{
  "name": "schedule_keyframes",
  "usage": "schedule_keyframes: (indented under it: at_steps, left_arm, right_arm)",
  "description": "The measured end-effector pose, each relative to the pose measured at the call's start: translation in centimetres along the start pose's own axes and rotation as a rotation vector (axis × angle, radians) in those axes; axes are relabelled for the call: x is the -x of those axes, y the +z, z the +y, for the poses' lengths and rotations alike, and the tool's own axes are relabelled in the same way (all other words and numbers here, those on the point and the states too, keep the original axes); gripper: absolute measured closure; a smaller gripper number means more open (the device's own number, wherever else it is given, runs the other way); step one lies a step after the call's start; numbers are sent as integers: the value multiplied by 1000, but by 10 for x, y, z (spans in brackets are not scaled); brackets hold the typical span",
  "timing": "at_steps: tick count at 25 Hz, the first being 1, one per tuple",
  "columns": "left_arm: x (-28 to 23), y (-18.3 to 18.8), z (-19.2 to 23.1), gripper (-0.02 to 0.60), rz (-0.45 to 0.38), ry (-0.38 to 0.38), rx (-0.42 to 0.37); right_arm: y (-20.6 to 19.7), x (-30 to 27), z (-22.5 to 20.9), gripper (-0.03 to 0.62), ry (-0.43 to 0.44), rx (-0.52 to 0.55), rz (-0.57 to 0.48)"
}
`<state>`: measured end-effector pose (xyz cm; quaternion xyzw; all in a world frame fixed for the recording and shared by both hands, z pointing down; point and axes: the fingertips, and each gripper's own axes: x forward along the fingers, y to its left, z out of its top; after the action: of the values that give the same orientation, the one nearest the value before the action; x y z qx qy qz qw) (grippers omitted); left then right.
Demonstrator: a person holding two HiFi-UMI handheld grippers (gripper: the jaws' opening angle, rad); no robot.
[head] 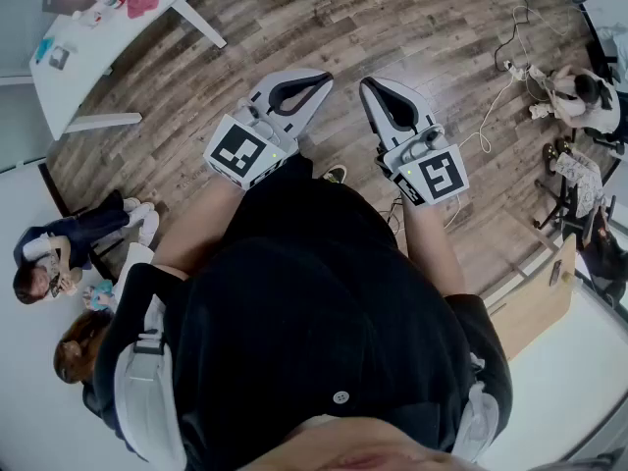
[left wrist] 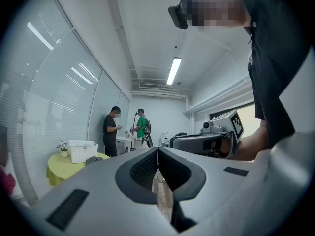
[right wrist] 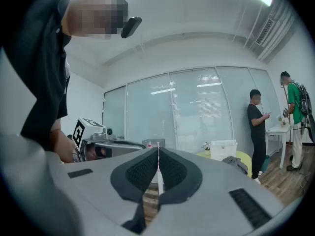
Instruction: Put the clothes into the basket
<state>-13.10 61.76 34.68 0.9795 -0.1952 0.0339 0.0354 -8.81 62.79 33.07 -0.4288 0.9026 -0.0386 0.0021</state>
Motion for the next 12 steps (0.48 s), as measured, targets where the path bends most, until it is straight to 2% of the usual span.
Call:
schedule_keyframes:
  at_steps: [6,12]
  left_arm:
    - [5,-3,-1,571,13,6,-13]
    - [10,2,16,571,-2,9,-22]
  right_arm:
    - [-3,-1,3,566,-1,5,1]
    - [-1,-17,2,565,-14,1,1]
